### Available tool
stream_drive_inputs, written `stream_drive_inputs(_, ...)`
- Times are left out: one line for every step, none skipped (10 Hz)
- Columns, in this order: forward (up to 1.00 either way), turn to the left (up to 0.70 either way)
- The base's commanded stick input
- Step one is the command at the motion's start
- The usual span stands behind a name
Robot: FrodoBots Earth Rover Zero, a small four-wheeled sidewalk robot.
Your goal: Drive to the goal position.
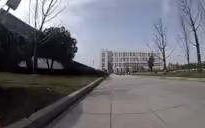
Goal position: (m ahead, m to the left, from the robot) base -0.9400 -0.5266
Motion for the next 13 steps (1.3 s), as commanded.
stream_drive_inputs(0.7,0.0)
stream_drive_inputs(0.66,0.0)
stream_drive_inputs(0.46,0.0)
stream_drive_inputs(0.25,0.0)
stream_drive_inputs(0.03,0.0)
stream_drive_inputs(0.0,0.0)
stream_drive_inputs(0.0,0.0)
stream_drive_inputs(0.0,0.0)
stream_drive_inputs(0.0,0.0)
stream_drive_inputs(0.0,0.0)
stream_drive_inputs(0.0,0.0)
stream_drive_inputs(0.0,0.0)
stream_drive_inputs(0.0,0.0)
